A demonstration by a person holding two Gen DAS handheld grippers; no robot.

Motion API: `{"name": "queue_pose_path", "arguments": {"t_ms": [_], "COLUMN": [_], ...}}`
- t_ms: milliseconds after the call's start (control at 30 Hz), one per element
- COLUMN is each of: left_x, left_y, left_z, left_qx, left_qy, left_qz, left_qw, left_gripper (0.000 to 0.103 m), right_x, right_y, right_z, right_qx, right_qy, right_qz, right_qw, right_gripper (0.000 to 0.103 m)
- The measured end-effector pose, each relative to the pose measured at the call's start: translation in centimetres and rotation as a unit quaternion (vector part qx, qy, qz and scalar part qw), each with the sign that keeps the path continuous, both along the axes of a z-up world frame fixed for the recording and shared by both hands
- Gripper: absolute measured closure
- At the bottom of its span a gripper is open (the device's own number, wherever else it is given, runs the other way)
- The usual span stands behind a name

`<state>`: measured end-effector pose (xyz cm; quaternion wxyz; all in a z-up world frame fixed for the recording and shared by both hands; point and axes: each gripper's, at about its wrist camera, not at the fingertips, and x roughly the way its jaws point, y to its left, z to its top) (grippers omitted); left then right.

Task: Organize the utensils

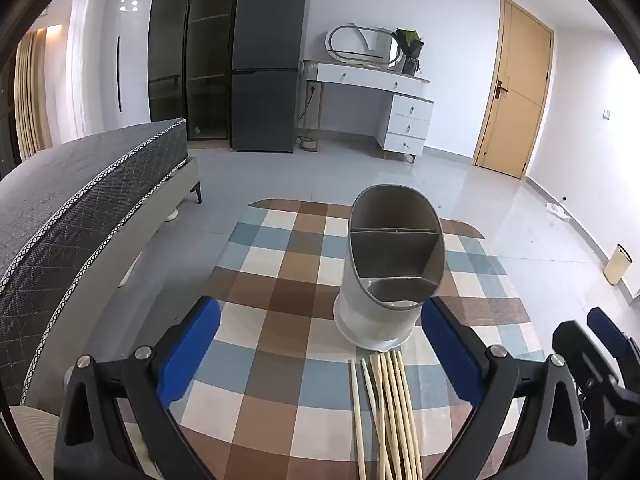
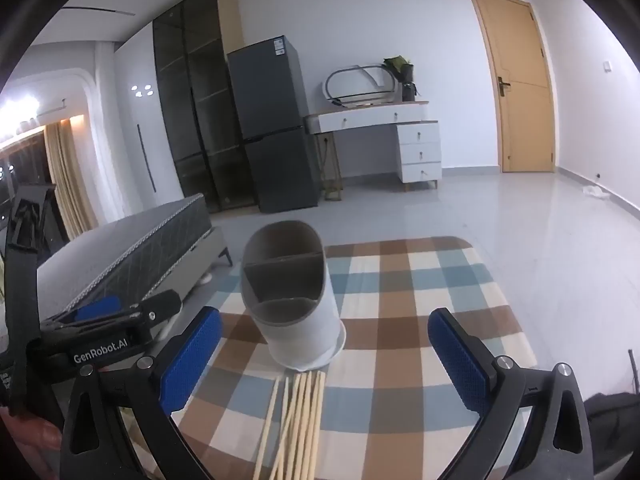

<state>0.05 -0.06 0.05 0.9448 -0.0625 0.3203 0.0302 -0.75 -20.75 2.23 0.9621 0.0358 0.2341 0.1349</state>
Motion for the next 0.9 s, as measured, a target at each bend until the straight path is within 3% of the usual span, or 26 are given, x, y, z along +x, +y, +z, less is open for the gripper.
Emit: {"name": "queue_pose_path", "arguments": {"t_ms": [900], "left_x": [0.01], "left_y": [0.32], "left_z": [-0.11], "left_qx": [-0.010], "left_qy": [-0.010], "left_qz": [0.012], "left_qw": [0.9998], "left_gripper": [0.005], "right_x": [0.04], "right_y": [-0.44], "right_z": [-0.05], "right_qx": [0.019], "right_qy": [0.009], "right_qz": [0.002], "right_qw": [1.000], "right_gripper": [0.000]}}
